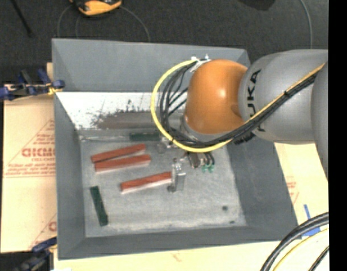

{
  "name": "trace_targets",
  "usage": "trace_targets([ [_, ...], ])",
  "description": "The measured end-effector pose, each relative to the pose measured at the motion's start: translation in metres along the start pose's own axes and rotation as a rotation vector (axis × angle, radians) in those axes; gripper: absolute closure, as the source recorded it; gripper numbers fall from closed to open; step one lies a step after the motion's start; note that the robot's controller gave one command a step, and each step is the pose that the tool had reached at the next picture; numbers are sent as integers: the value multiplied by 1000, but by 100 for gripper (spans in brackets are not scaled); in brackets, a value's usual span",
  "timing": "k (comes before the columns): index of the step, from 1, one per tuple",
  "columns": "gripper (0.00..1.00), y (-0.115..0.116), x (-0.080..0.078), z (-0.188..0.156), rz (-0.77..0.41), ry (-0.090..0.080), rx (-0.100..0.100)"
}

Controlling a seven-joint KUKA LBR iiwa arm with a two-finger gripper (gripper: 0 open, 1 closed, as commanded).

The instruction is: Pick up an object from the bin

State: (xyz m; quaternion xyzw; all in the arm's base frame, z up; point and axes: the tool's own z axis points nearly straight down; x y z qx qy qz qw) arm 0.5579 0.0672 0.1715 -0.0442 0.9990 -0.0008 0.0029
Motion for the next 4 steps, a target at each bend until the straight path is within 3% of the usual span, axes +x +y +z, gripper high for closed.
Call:
trace_targets([
  [1, 0, 21, -9, 11, -52, 1, -1],
  [2, 0, 25, 0, 55, 16, 1, -4],
  [3, 0, 17, -3, 99, -72, 2, 0],
  [4, 100, 16, 6, 100, 175, 3, -3],
])
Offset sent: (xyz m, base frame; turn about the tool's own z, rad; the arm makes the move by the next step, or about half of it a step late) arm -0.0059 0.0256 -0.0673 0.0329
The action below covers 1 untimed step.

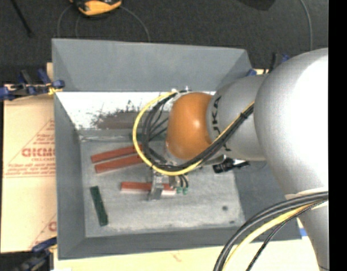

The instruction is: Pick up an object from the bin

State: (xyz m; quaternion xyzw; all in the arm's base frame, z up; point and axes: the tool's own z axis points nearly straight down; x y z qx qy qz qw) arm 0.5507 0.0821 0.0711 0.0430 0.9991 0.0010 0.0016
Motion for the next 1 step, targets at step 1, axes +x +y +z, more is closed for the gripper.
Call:
trace_targets([
  [1, 100, 0, 0, 0, 0, 0, 0],
])
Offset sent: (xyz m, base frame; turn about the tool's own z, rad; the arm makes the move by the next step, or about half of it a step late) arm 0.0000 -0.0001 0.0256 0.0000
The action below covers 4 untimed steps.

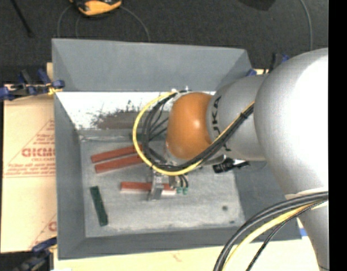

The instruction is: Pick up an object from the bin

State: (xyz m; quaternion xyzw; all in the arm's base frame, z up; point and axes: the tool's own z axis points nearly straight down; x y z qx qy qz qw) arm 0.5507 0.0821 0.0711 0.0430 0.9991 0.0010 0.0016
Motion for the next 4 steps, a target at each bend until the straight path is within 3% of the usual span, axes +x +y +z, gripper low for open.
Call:
trace_targets([
  [4, 100, 0, 0, -32, 0, 1, -1],
])
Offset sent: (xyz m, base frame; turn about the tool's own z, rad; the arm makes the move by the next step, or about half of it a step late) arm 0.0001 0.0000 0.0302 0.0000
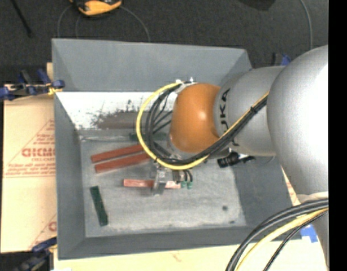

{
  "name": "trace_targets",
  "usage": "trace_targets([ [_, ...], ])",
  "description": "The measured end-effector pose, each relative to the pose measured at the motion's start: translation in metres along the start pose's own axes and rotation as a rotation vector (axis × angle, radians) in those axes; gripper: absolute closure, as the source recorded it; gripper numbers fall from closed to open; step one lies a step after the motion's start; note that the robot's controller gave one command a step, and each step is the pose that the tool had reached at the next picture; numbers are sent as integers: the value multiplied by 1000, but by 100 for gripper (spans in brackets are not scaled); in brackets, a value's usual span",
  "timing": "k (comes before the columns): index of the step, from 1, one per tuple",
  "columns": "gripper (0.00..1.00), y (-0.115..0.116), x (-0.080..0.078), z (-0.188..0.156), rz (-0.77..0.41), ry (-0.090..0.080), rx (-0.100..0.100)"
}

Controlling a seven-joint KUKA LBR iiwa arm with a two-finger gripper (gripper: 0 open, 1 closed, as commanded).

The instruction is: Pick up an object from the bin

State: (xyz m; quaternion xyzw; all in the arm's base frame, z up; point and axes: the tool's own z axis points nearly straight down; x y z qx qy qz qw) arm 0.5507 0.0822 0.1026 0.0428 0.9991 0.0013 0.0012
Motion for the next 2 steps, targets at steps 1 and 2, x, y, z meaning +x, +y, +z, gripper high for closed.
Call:
trace_targets([
  [1, 100, 0, -1, -6, 0, -2, 0],
  [2, 100, 0, -1, -11, 0, -1, 0],
])
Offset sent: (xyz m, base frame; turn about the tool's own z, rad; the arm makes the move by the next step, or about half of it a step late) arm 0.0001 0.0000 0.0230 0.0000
